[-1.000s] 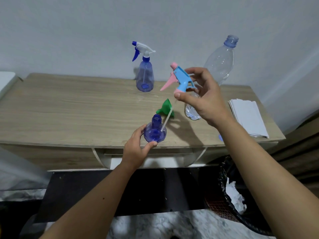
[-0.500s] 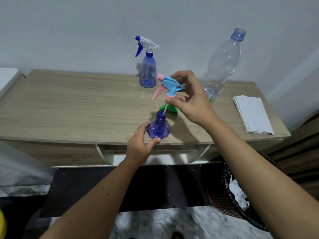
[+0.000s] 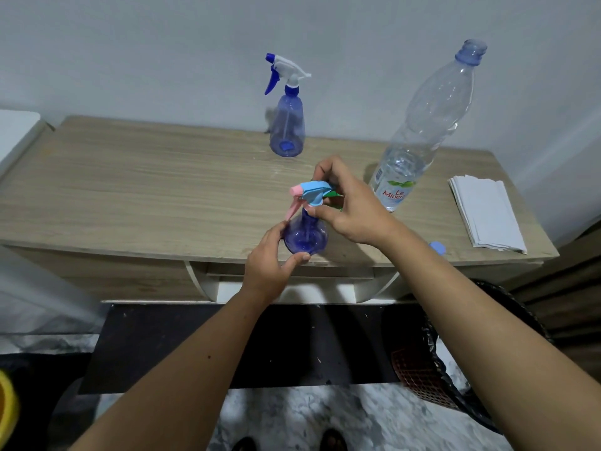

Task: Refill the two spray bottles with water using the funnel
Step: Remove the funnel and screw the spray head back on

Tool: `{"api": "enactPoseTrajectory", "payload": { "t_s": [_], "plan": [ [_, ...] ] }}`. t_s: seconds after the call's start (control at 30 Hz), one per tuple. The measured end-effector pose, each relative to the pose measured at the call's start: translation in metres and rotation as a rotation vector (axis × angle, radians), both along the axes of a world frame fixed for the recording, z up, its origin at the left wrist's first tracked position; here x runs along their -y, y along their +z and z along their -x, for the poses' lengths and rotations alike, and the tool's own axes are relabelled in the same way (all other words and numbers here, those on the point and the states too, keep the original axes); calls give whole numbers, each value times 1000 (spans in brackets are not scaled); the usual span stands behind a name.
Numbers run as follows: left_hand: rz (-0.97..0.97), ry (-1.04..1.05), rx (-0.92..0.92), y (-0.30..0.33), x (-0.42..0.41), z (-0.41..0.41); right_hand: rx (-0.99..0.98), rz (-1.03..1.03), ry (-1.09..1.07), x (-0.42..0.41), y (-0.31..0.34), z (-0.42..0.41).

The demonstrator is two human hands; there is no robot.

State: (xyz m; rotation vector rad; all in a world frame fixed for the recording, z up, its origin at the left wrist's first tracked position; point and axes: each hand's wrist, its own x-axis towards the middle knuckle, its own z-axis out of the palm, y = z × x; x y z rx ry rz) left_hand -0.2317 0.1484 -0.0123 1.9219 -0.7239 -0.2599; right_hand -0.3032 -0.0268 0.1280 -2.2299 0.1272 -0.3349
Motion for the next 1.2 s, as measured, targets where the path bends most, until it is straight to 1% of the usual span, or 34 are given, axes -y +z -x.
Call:
{"api": "enactPoseTrajectory", "payload": {
  "t_s": [0.13,0.27,0.5,0.73,0.9,1.03,1.2],
  "plan": [
    [-9,2,-8,-1,0,1,-49,65,48,5,6,-2],
    [6,-1,-7,-2,0,2,-63,105,37,12,6,-1],
    [13,-4,-2,-2,-1,2,-50,54,11,8,3,0],
    [9,-11,-19,-3,0,1,3,52,-19,6,3,0],
    [-5,0,-10,-1,0,1,-41,142,63,8,1,0],
    [-9,-9,-20,-2,0,1,-81,188,65,11,2,-3],
    [-12,-17,-30,-2,0,2,-105,308,62,16,8,-6]
  ]
}}
